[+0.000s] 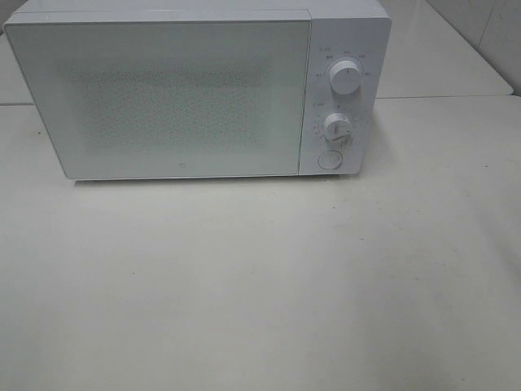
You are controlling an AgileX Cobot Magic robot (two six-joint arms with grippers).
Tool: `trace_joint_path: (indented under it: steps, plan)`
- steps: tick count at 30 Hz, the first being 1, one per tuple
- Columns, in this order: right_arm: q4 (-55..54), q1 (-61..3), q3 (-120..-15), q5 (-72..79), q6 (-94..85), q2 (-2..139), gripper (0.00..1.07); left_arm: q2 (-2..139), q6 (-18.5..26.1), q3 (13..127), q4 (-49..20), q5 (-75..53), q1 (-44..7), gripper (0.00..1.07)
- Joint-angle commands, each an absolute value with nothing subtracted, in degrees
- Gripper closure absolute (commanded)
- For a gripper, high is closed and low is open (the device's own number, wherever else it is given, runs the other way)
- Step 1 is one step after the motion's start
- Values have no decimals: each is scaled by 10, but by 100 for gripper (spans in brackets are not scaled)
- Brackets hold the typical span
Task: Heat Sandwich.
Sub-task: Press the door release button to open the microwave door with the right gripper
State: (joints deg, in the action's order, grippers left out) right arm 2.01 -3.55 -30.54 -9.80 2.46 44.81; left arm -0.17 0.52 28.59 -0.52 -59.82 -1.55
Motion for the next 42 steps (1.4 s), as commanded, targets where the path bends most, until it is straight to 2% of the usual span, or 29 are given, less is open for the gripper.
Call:
trace_joint_path:
  steps: [1, 13, 20, 26, 30, 33, 42]
  plan:
    - [18, -33, -310, -37, 25, 480, 31, -15, 6, 284, -3, -594, -13, 15]
    - [22, -34, -309, 116, 25, 598, 31, -15, 6, 284, -3, -594, -13, 15]
    - [19, -34, -264, 270, 19, 663, 31, -15, 6, 284, -3, -594, -13, 15]
    - [-38, -34, -229, 362, -23, 708, 31, -15, 6, 284, -3, -594, -13, 15]
    - [-93, -61, -213, 407, -76, 735, 31, -15, 6, 284, -3, -594, -13, 15]
    - [-142, -112, -202, 439, -127, 756, 31, -15, 6, 284, -3, -594, -13, 15]
    - [-220, -211, -200, 511, -156, 819, 31, -15, 6, 284, -3, -594, -13, 15]
